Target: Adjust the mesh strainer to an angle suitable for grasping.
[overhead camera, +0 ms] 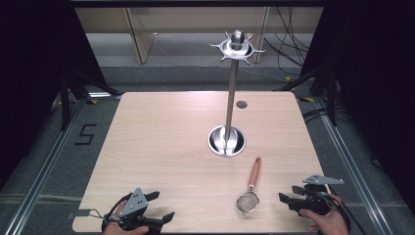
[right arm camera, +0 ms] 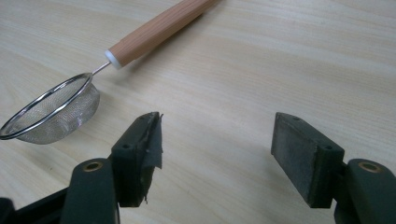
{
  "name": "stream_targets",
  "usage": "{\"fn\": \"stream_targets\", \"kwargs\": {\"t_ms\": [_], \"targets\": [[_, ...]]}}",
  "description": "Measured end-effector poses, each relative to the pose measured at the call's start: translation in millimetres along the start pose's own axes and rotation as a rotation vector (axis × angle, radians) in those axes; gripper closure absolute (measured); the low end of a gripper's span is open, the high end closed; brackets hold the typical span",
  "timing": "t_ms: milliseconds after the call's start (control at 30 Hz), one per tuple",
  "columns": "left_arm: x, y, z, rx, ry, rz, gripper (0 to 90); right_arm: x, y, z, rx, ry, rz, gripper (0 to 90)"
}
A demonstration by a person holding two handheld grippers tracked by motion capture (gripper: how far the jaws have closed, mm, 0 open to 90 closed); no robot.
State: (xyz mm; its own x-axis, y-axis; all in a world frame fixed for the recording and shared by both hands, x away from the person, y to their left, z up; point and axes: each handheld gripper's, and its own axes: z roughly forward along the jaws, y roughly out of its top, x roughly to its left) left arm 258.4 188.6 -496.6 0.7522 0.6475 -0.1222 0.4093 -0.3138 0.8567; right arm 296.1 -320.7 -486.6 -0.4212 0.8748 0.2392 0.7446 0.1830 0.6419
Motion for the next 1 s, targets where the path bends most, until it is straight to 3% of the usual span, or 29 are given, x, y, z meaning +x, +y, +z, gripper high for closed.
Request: {"fn": "stream_targets", "kwargs": {"t_ms": [33, 67, 100, 167, 233, 267, 300, 367, 400, 467, 500, 533, 567, 600, 633, 700, 733, 767, 800, 867, 900, 1000], "targets": [[0.0, 0.0, 0.0, -0.001, 0.001, -0.001, 14.8, 0.0, 0.0, 0.0, 0.0, 0.0, 0.0, 34.1], [1.6, 0.6, -0.1, -0.001, -0.001, 0.027, 14.8, -0.9, 0.9, 1.1, -0.013, -0.006, -0.015, 34.1], [0.4, 0.1, -0.1, 0.008, -0.006, 0.001, 14.8, -0.9, 0.9, 1.1, -0.013, -0.006, -0.015, 34.1], [1.4, 0.3, 0.3, 0.002, -0.005, 0.028, 14.8, -0.5, 3.8, 1.8, -0.006, -0.017, -0.04, 34.1], [1.5, 0.5, 0.4, 0.001, -0.004, 0.026, 14.8, 1.9, 4.5, 2.5, -0.005, -0.01, -0.022, 34.0], [0.1, -0.1, 0.6, 0.001, -0.001, 0.002, 14.8, 3.9, 4.8, 3.9, -0.005, -0.003, -0.011, 34.0], [0.3, -0.3, 0.5, 0.004, 0.003, 0.0, 14.8, 0.9, 6.3, 5.7, -0.018, -0.005, -0.058, 34.0], [1.6, -0.1, 0.8, -0.006, -0.001, 0.016, 14.8, 3.1, 8.5, 6.2, -0.006, -0.021, -0.057, 33.6], [1.2, -0.2, 1.1, -0.011, -0.001, 0.01, 14.8, 3.3, 11.2, 8.2, -0.008, -0.012, -0.079, 32.4], [1.9, 0.0, 0.9, -0.005, -0.002, 0.022, 14.8, 4.6, 12.3, 8.8, 0.003, -0.02, -0.074, 32.4], [1.6, -0.1, 0.9, -0.003, -0.005, 0.017, 14.8, 9.5, 12.9, 9.1, 0.006, -0.008, -0.026, 32.3], [0.8, -0.4, 1.7, -0.013, -0.004, 0.005, 14.8, 7.0, 17.2, 11.8, -0.007, -0.017, -0.095, 31.9], [0.9, -0.3, 1.7, -0.011, -0.004, 0.006, 14.8, 7.0, 17.2, 11.8, -0.007, -0.017, -0.095, 31.9], [0.9, -0.3, 1.3, -0.006, -0.003, 0.005, 14.8, 12.2, 21.8, 12.9, 0.014, -0.017, -0.071, 31.8], [1.1, -0.3, 1.4, -0.006, -0.002, 0.005, 14.8, 12.6, 24.4, 15.5, -0.001, -0.006, -0.093, 31.7], [2.3, -0.1, 0.7, 0.004, -0.001, 0.019, 14.7, 14.9, 27.1, 16.8, 0.006, -0.013, -0.092, 31.7], [1.2, -0.2, 1.4, -0.008, -0.003, 0.004, 14.7, 17.1, 29.9, 18.9, 0.008, -0.015, -0.104, 31.7], [1.1, -0.2, 1.3, -0.007, -0.003, 0.005, 14.8, 21.1, 31.9, 20.7, 0.032, -0.013, -0.078, 31.7], [2.0, -0.2, 1.0, -0.001, -0.002, 0.013, 14.7, 26.0, 37.2, 26.3, 0.023, -0.009, -0.123, 31.8], [2.3, -0.1, 0.9, 0.003, -0.001, 0.017, 14.8, 28.2, 40.3, 29.0, 0.032, -0.02, -0.138, 31.7], [2.1, -0.2, 0.9, 0.005, -0.003, 0.019, 14.8, 35.1, 46.6, 35.7, 0.037, -0.01, -0.115, 31.7], [1.1, -0.4, 1.3, -0.007, -0.003, 0.004, 14.8, 41.6, 52.8, 44.7, 0.015, -0.014, -0.113, 31.7]]}}
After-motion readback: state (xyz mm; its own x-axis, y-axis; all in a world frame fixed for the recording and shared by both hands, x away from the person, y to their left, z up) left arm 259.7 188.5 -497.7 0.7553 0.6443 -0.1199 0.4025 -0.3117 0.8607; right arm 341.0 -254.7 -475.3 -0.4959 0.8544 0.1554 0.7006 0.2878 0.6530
